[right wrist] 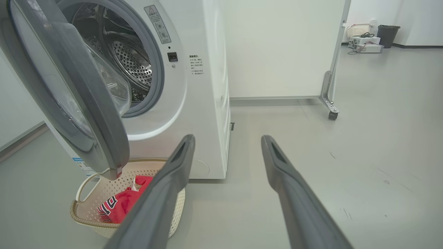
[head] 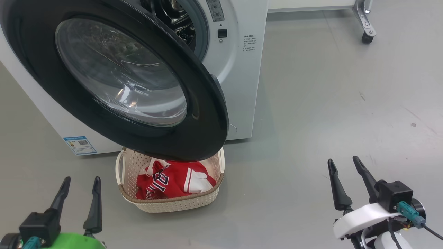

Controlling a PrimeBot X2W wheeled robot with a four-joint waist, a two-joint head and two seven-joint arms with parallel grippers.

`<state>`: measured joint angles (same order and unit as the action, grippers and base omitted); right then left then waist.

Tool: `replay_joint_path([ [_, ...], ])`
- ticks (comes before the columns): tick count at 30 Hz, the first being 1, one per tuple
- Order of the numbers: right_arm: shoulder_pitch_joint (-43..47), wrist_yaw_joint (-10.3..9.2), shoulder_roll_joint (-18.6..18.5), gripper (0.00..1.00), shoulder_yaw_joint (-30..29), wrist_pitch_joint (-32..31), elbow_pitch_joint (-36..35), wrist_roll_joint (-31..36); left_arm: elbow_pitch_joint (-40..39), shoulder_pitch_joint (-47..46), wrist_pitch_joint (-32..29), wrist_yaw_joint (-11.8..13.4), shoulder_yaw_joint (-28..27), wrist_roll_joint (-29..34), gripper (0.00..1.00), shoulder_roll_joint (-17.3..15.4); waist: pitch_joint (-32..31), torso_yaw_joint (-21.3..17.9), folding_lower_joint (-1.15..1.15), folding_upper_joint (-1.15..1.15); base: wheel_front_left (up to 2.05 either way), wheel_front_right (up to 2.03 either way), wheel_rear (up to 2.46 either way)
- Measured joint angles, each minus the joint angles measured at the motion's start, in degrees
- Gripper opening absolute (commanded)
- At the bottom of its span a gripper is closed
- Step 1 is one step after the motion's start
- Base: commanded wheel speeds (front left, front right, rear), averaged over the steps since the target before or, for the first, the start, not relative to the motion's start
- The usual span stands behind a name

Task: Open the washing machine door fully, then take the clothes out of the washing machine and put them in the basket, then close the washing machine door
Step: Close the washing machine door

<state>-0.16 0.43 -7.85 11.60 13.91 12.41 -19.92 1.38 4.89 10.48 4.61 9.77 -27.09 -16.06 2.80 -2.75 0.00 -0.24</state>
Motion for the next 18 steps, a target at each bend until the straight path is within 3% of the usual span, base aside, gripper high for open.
replay_joint_path([
  [18, 1.7, -0.01, -0.8, 1.0, 0.4, -1.1, -1.0, 0.4, 1.6, 1.2, 1.3, 1.3, 0.2, 1.7, 1.0, 3.8, -0.9, 0.2, 0.0, 0.0, 0.0, 0.0, 0.0],
])
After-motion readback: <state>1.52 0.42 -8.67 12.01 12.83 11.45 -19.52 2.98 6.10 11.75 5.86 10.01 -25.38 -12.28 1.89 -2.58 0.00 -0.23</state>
